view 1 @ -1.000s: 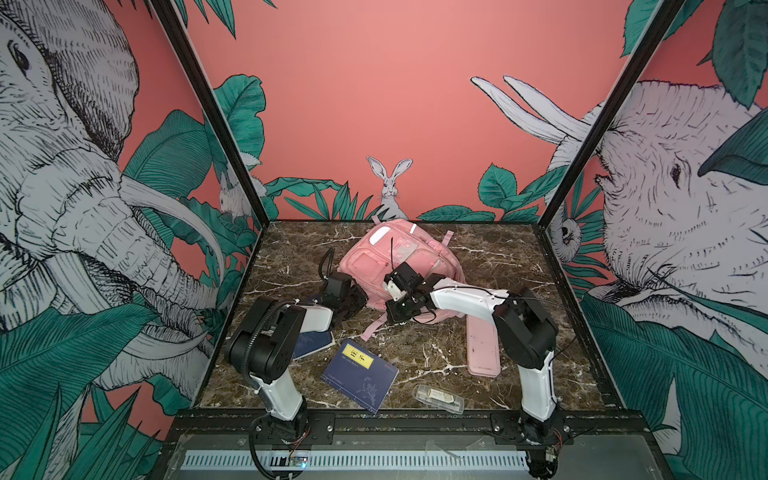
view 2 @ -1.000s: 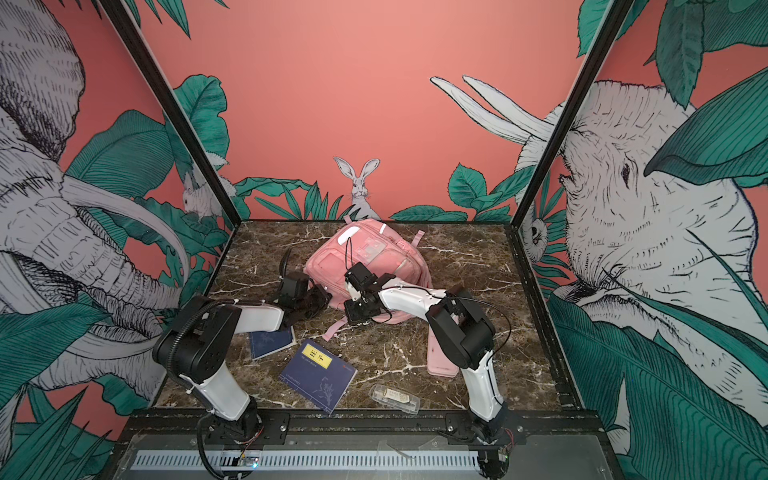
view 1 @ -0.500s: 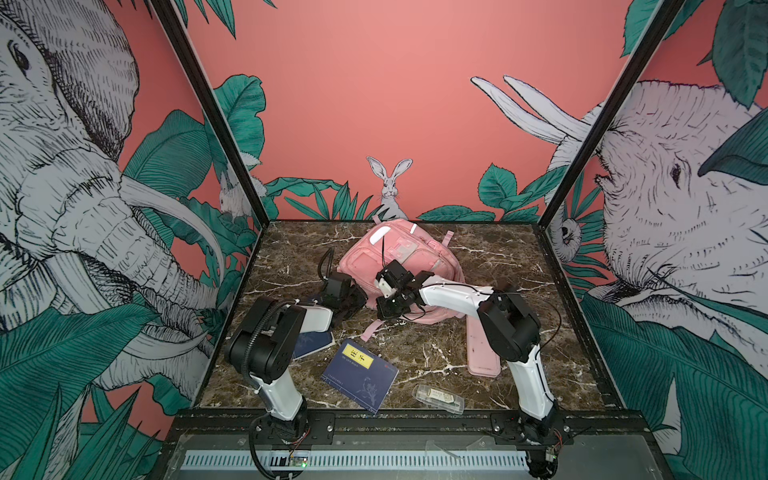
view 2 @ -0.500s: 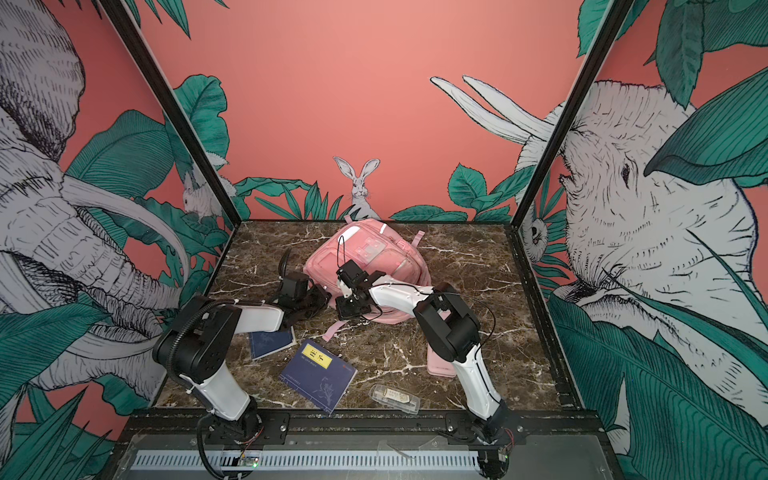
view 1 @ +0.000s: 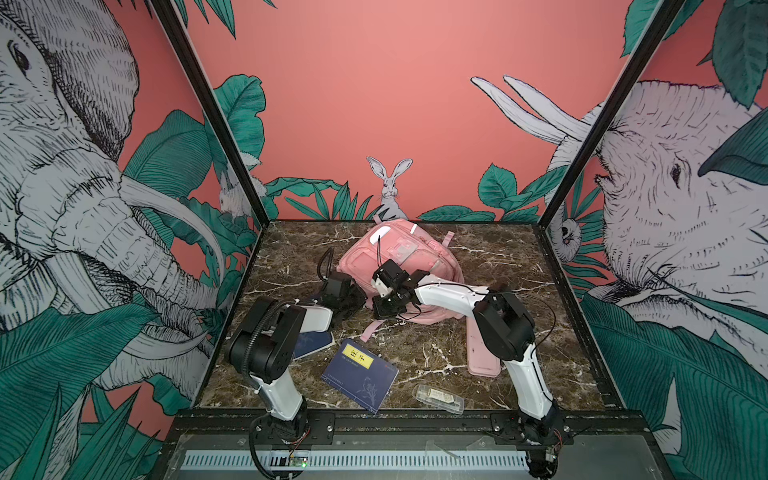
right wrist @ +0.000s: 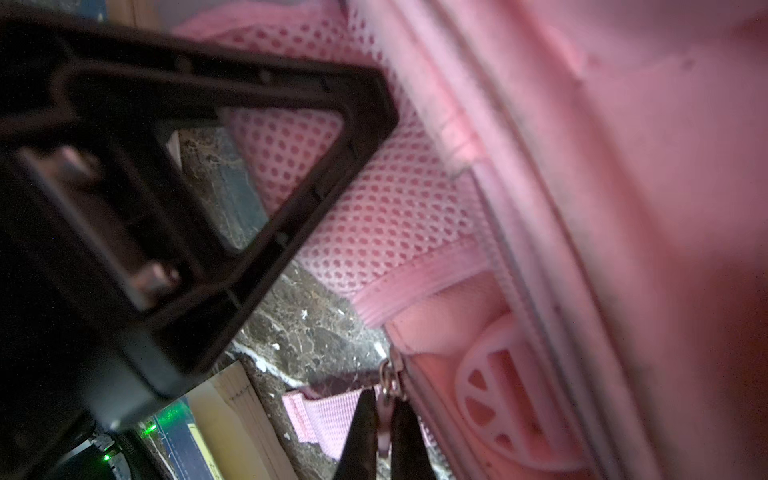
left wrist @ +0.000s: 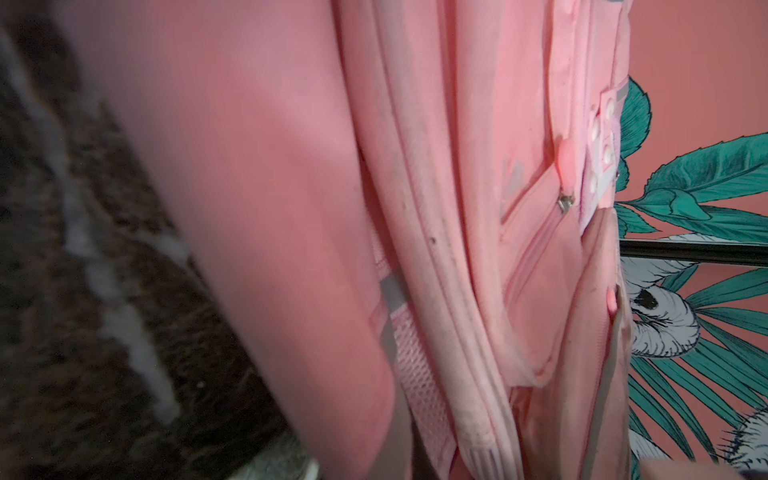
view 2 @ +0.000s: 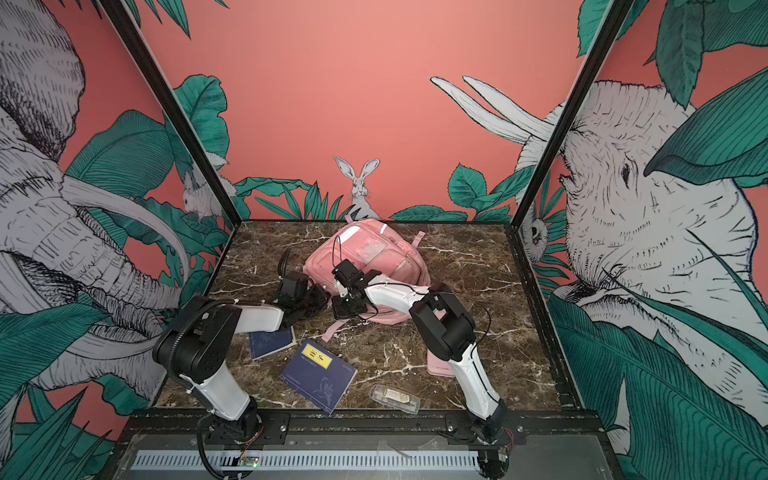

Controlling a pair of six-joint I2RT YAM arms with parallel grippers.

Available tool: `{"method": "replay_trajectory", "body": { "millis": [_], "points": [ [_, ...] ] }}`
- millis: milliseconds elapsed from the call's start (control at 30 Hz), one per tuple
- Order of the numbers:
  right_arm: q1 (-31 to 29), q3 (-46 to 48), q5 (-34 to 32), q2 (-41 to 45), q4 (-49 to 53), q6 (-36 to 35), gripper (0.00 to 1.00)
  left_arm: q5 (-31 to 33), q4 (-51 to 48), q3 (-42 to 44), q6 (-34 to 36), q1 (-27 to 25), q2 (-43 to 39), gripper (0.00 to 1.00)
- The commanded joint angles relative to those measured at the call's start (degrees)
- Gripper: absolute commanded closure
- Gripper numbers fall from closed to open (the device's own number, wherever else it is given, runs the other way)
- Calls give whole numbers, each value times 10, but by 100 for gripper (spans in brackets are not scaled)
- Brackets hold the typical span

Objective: Pack the student bag

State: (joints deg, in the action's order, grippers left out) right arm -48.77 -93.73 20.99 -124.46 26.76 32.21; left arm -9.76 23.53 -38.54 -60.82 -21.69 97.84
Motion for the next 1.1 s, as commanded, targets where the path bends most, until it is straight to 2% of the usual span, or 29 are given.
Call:
{"method": "replay_trajectory", "body": {
  "millis": [0, 67, 567, 1067],
  "points": [
    [-22, -21, 41, -2, -61, -5, 99, -38, -4, -17, 5, -12, -2, 91],
    [-25, -20, 53, 0, -51, -17, 99, -36, -4, -24, 9, -12, 2, 91],
    [-29, 80, 4, 69, -46, -49, 96, -48, -52, -87, 44, 25, 16, 91],
    [-34, -43, 20, -6, 2, -58, 95, -60, -28, -75, 25, 25, 26, 90]
  ]
}}
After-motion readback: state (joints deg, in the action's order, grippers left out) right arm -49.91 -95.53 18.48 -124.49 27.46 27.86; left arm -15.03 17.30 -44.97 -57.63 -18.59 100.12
